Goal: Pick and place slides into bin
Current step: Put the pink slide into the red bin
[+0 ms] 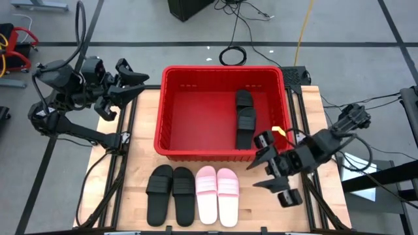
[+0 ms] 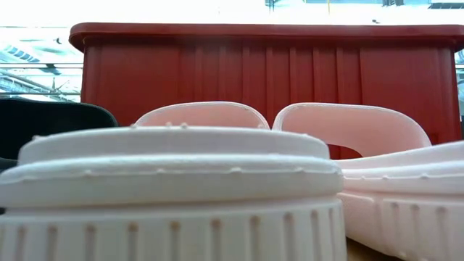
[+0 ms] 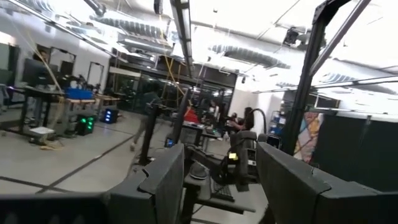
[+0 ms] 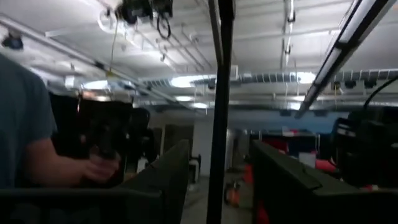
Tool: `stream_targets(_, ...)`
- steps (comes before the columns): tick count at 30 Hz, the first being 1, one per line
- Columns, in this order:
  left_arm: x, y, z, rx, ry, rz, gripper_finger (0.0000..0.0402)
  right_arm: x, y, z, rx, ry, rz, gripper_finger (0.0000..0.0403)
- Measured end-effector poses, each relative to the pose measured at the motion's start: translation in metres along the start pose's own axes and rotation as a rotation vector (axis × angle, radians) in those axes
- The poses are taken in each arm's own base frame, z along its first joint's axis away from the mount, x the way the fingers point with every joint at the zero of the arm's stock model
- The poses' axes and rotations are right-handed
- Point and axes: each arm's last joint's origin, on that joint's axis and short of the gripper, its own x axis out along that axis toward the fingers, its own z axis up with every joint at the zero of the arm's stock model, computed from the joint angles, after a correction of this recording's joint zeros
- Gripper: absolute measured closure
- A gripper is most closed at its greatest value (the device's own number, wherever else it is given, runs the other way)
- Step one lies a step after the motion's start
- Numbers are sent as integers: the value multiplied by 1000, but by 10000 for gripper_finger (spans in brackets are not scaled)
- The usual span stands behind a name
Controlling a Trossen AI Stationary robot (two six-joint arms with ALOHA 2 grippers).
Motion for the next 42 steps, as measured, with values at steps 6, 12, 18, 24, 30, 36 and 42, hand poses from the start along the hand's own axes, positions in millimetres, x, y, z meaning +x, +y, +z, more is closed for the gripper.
stream_targets(6, 0, -1, 0, -39, 7, -26, 199, 8, 11, 13, -15, 157, -5, 243)
stream_targets(12, 0, -1, -1, -58, 12, -31, 199, 10, 27, 11, -33, 425, -70, 243)
stream_targets(18, 0, -1, -1, -61, 12, -31, 199, 12, 38, -7, -54, 671, -156, 243)
stream_targets(24, 0, -1, -1, -64, 11, -31, 199, 22, 47, -35, -35, 823, -162, 243)
stream_targets(30, 0, -1, -1, -64, 12, -31, 199, 23, 59, -70, -100, 1039, -151, 243)
stream_targets(36, 3, 0, -3, -77, 23, -28, 199, 20, 66, -104, -175, 1200, -146, 243)
stream_targets(42, 6, 0, -5, -78, 30, -25, 199, 7, 72, -146, -259, 1440, -160, 243)
